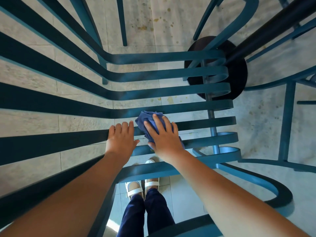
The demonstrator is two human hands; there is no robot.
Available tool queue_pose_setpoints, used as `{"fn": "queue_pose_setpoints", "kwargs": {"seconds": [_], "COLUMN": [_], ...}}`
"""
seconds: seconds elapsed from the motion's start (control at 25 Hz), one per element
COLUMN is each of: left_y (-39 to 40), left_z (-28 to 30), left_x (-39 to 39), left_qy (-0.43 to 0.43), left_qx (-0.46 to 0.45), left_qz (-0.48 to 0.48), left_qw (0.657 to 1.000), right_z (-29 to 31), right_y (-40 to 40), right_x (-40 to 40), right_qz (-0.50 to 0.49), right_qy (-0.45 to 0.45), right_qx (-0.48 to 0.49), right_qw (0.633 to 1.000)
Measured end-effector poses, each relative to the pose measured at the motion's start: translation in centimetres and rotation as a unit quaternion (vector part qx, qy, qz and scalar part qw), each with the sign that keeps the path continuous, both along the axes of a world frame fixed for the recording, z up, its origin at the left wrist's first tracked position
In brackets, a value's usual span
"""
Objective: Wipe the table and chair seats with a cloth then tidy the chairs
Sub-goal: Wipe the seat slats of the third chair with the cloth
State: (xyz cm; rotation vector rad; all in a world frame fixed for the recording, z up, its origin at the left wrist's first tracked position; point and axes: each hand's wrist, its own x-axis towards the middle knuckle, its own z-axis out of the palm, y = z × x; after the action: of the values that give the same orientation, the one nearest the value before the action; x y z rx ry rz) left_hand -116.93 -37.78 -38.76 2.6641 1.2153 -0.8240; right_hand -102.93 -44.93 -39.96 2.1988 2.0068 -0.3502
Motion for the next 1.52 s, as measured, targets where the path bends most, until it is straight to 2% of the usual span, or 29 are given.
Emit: {"fn": "queue_pose_setpoints", "kwargs": {"seconds": [0.12, 0.24, 0.36, 0.52, 0.72, 0.88, 0.96, 1.04, 1.24, 1.4, 1.52], "left_y": [1.5, 2.1, 1.9, 1.8, 1.9, 1.4, 0.3, -1.0, -2.3, -2.7, -3.3], "left_z": [-0.7, -1.4, -1.5, -1.8, -2.1, -2.9, -3.7, -4.7, -5.5, -5.2, -5.0], "left_x": [0.5, 0.8, 0.8, 0.7, 0.8, 1.5, 3.0, 4.2, 5.9, 9.9, 12.5], "left_qy": [0.008, 0.026, 0.074, 0.065, 0.003, -0.025, -0.092, -0.163, -0.226, -0.256, -0.238], "left_qx": [-0.048, -0.032, -0.016, -0.008, -0.007, 0.000, -0.017, 0.011, 0.068, 0.026, 0.002], "left_qz": [-0.003, -0.042, -0.129, -0.138, -0.045, -0.031, -0.032, -0.023, -0.022, -0.040, -0.047], "left_qw": [0.999, 0.998, 0.989, 0.988, 0.999, 0.999, 0.995, 0.986, 0.971, 0.965, 0.970], "right_z": [-2.4, -2.3, -2.6, -2.7, -2.4, -1.5, -1.3, -1.5, -2.8, -2.5, -2.2], "right_y": [0.2, 1.7, 2.3, 1.7, 0.7, -0.2, -0.2, -0.5, -1.9, -3.4, -4.6], "right_x": [1.3, 0.5, -0.8, -0.6, 1.9, 3.8, 3.1, 3.3, 5.9, 9.9, 13.1], "right_qz": [0.093, 0.114, 0.105, 0.064, 0.050, 0.009, -0.005, 0.000, -0.021, -0.031, -0.052], "right_qy": [0.058, 0.067, 0.061, 0.072, 0.057, 0.053, 0.065, 0.069, 0.064, 0.058, 0.068], "right_qx": [0.056, 0.027, 0.034, 0.070, 0.036, -0.028, -0.040, -0.012, 0.066, 0.081, 0.062], "right_qw": [0.992, 0.991, 0.992, 0.993, 0.996, 0.998, 0.997, 0.998, 0.996, 0.995, 0.994]}}
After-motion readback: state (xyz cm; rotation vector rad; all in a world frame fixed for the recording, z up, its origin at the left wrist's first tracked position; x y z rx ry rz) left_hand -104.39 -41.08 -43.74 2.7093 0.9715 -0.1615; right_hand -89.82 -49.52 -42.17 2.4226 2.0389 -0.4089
